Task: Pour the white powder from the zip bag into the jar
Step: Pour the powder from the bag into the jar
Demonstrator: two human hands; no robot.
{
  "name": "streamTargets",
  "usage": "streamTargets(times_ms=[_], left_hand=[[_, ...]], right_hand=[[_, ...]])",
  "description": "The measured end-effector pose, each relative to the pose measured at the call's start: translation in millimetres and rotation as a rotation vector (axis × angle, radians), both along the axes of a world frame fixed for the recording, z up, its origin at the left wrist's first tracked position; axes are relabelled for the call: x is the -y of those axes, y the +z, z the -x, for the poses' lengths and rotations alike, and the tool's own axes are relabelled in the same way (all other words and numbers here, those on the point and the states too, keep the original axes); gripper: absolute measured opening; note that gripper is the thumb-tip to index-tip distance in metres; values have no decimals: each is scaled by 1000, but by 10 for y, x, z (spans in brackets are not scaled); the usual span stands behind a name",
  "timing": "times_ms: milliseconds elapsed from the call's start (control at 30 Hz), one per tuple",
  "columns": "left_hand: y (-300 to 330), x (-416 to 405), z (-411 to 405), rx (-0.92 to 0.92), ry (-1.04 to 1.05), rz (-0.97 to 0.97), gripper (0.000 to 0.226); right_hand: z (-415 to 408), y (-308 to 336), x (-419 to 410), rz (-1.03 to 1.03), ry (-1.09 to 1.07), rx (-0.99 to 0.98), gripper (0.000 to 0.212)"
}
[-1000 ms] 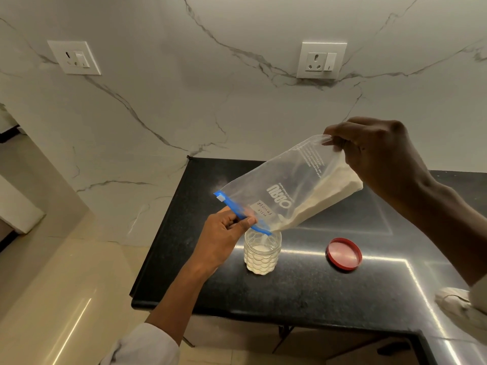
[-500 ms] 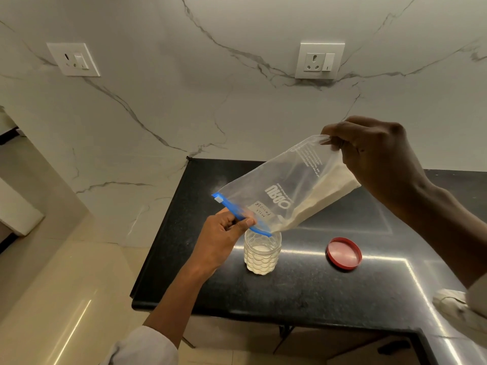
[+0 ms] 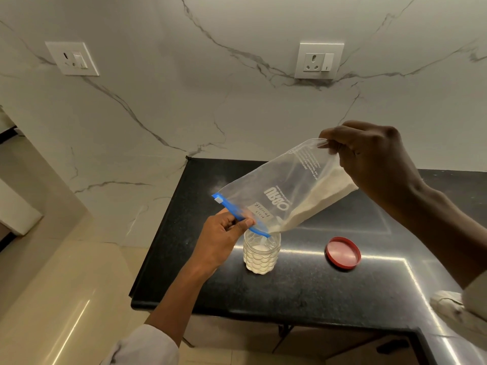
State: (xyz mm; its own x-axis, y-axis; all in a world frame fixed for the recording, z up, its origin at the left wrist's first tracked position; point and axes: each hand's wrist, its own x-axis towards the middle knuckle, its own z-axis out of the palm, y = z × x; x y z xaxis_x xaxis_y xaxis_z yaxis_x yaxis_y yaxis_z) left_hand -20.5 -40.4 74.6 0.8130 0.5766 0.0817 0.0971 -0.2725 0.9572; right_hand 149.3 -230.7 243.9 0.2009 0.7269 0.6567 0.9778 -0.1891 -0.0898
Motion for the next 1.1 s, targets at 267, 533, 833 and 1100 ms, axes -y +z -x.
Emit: streamTargets(times_ms=[267,533,833,1100], left_hand=[[17,7,-4,7,15,7,12],[9,3,27,7,10,-3,10],[33,10,22,4,4,-20,14],[39,31,27,-2,2,-8,9]], right_hand=[[8,27,-14,27,13,12,29],[0,-1,-16,28,8,-4,16],[12,9,6,17,-2,-6,17],[13,2,7,35,0,7,19]])
